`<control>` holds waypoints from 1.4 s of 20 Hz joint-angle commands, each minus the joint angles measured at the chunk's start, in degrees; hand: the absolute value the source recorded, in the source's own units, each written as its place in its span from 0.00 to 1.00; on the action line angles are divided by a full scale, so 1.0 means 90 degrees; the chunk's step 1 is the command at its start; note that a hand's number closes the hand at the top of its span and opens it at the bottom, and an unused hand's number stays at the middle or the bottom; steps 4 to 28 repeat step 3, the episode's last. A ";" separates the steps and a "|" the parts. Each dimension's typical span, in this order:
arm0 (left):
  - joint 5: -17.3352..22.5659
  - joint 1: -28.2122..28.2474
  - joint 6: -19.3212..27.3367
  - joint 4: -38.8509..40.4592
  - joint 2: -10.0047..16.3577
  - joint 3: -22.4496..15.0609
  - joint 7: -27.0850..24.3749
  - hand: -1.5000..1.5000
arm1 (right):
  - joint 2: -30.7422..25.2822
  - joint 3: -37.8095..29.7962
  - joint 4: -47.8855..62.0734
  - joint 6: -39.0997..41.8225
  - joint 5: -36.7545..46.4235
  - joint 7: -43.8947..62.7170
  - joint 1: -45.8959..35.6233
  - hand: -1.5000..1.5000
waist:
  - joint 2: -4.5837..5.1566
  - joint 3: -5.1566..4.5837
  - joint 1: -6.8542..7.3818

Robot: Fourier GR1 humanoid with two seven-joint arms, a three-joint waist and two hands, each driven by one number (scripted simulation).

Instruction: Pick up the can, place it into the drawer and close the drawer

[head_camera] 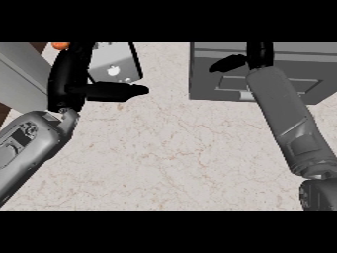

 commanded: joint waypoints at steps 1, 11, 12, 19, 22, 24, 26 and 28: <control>-0.0066 0.0224 0.0070 -0.0148 -0.0054 0.0070 -0.0002 0.00 | 0.0189 -0.0556 -0.0161 0.0210 -0.0758 -0.0256 -0.0268 0.00 | -0.0065 -0.0035 -0.0016; -0.0214 0.0240 0.0209 -0.0058 -0.0167 0.0060 0.0010 0.00 | 0.0002 -0.0596 -0.0119 0.0395 -0.0827 -0.0212 -0.0411 0.00 | -0.0055 -0.0037 -0.0048; -0.0214 0.0240 0.0209 -0.0058 -0.0167 0.0060 0.0010 0.00 | 0.0002 -0.0596 -0.0119 0.0395 -0.0827 -0.0212 -0.0411 0.00 | -0.0055 -0.0037 -0.0048; -0.0214 0.0240 0.0209 -0.0058 -0.0167 0.0060 0.0010 0.00 | 0.0002 -0.0596 -0.0119 0.0395 -0.0827 -0.0212 -0.0411 0.00 | -0.0055 -0.0037 -0.0048; -0.0214 0.0240 0.0209 -0.0058 -0.0167 0.0060 0.0010 0.00 | 0.0002 -0.0596 -0.0119 0.0395 -0.0827 -0.0212 -0.0411 0.00 | -0.0055 -0.0037 -0.0048; -0.0214 0.0240 0.0209 -0.0058 -0.0167 0.0060 0.0010 0.00 | 0.0002 -0.0596 -0.0119 0.0395 -0.0827 -0.0212 -0.0411 0.00 | -0.0055 -0.0037 -0.0048; -0.0214 0.0240 0.0209 -0.0058 -0.0167 0.0060 0.0010 0.00 | 0.0002 -0.0596 -0.0119 0.0395 -0.0827 -0.0212 -0.0411 0.00 | -0.0055 -0.0037 -0.0048; -0.0214 0.0240 0.0209 -0.0058 -0.0167 0.0060 0.0010 0.00 | 0.0002 -0.0596 -0.0119 0.0395 -0.0827 -0.0212 -0.0411 0.00 | -0.0055 -0.0037 -0.0048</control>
